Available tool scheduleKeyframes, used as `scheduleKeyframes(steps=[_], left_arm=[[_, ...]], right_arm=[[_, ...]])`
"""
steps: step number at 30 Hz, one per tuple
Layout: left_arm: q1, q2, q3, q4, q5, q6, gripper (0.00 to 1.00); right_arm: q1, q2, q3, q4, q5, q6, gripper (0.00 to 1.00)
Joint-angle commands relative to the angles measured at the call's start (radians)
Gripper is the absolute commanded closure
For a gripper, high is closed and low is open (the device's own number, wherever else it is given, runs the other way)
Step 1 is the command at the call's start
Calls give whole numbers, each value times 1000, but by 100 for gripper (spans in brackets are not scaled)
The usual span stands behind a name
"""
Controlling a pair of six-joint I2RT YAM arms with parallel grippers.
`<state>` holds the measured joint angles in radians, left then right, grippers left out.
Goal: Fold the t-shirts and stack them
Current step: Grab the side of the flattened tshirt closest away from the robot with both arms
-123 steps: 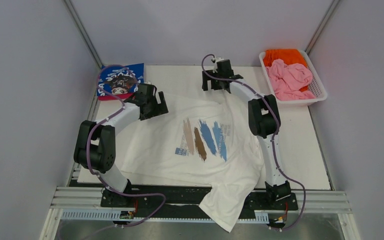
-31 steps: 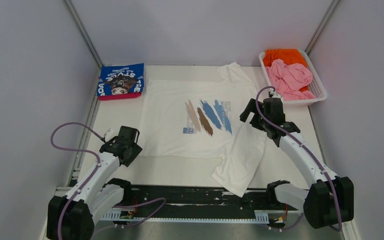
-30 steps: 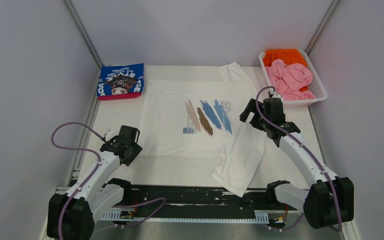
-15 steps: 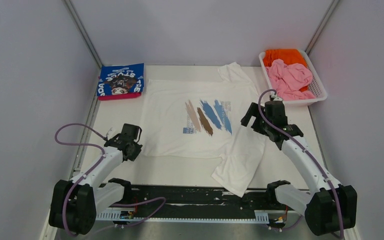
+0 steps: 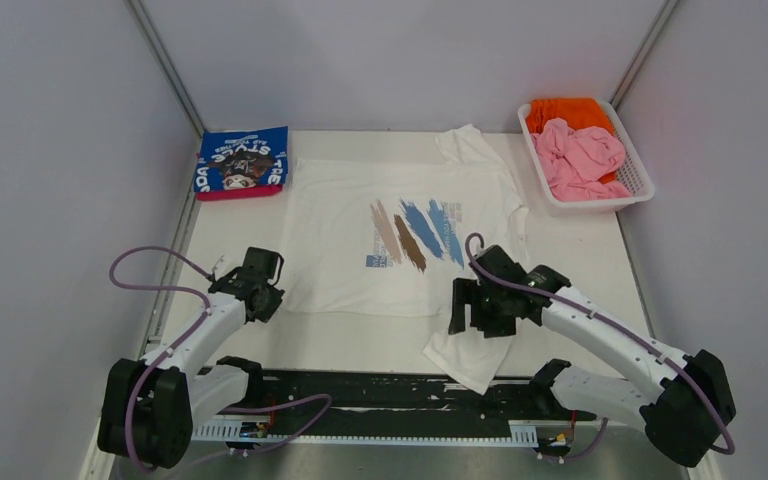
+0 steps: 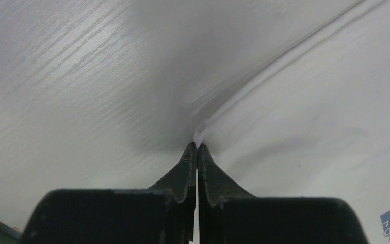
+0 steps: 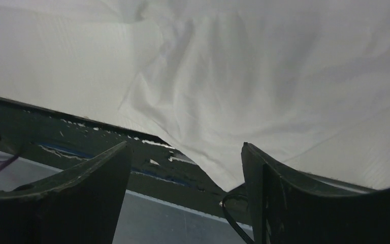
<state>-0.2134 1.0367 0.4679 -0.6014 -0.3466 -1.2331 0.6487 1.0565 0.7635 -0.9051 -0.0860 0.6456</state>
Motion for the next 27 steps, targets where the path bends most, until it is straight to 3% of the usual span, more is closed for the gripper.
scheduleKeyframes(steps=[1,8,18,20,23,27], left_arm=[[5,8,25,14,-7,-2,100],[5,4,22,15,4,9,100],[5,-37,13,-12,-2,-1,100],[5,-50,15,-30,-9,-6,100],[5,-73,17,-63,-22,-13,100],[5,-117,18,-109,-34,-2,100]], right_arm=[[134,-33,-99,-109,-22,207,25],[270,11,-174,47,-51,319,38],[294,189,-239,76,66,421,53],[295,187,-251,65,74,444,65],[297,148,-256,32,79,446,98],[305,53,-240,-78,68,449,100]])
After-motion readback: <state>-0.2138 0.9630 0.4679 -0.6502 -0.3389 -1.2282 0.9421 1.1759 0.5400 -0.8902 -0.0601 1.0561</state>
